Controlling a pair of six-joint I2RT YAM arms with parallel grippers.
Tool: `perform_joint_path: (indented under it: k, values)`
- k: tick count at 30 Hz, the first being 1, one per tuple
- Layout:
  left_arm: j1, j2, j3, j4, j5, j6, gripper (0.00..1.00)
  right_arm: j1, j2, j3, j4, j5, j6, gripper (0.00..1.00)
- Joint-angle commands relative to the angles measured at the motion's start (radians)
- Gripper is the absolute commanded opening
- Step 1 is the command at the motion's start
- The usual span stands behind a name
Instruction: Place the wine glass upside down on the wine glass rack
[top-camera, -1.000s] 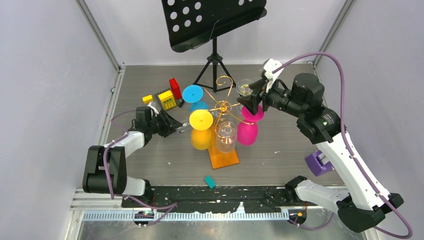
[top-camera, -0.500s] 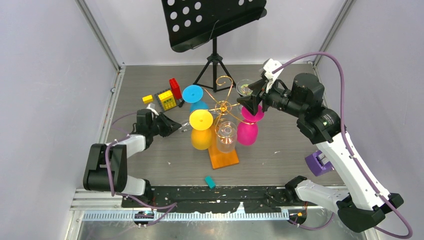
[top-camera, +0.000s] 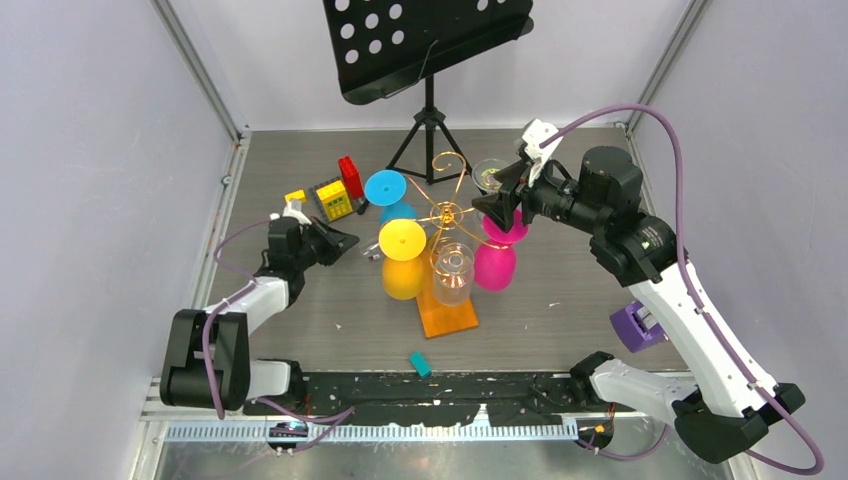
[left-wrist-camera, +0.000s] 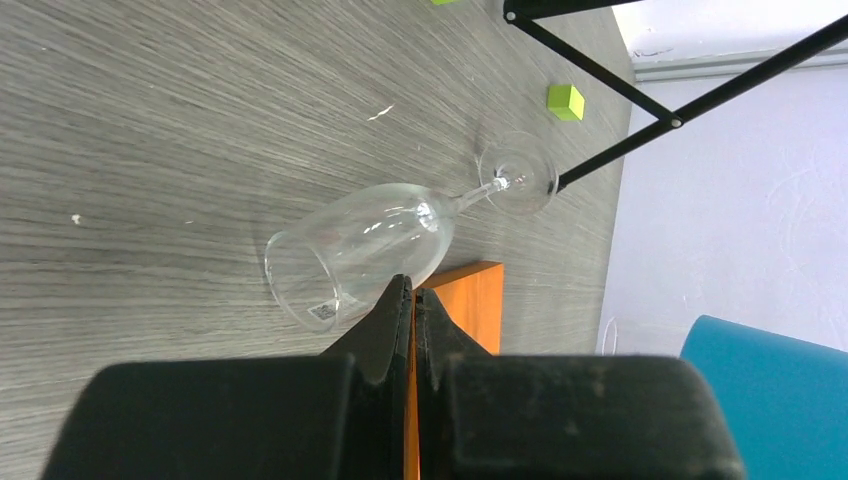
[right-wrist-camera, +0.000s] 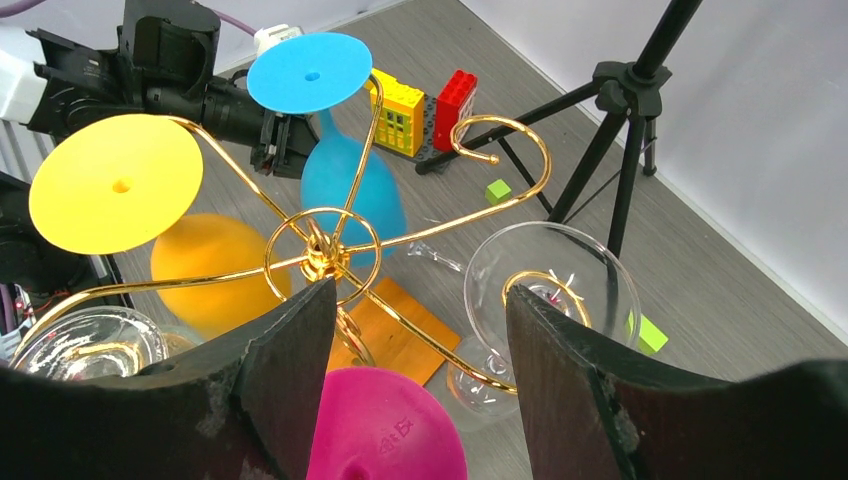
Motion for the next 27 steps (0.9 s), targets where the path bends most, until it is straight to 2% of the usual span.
perform_joint_path:
  k: [1,4,6,11,14,20,27]
  values:
    - [-0.017,-0.006,0.048,0.06,-0.022,-0.014,0.0,-0.001,-0.006,-0.001,0.031,-0.014,0.005,0.69]
    - [-0.02,0.008,0.055,0.055,-0.016,-0.02,0.0,-0.002,-0.006,-0.001,0.031,-0.013,0.005,0.69]
    - [-0.021,-0.004,0.036,0.048,-0.018,-0.022,0.06,-0.001,-0.006,-0.002,0.03,-0.014,0.003,0.69]
    - [-0.021,-0.078,-0.05,0.052,-0.054,-0.024,0.34,-0.001,-0.001,-0.002,0.03,-0.018,0.002,0.69]
    - [-0.021,-0.076,-0.082,0.091,-0.058,-0.032,0.41,-0.001,0.01,0.004,0.03,-0.028,0.003,0.69]
    - [-0.025,0.021,-0.097,0.274,-0.025,-0.079,0.46,-0.002,0.029,0.026,0.014,-0.043,-0.002,0.69]
    - [-0.041,0.116,-0.093,0.357,-0.006,-0.108,0.46,-0.001,0.033,0.036,0.001,-0.05,-0.004,0.69]
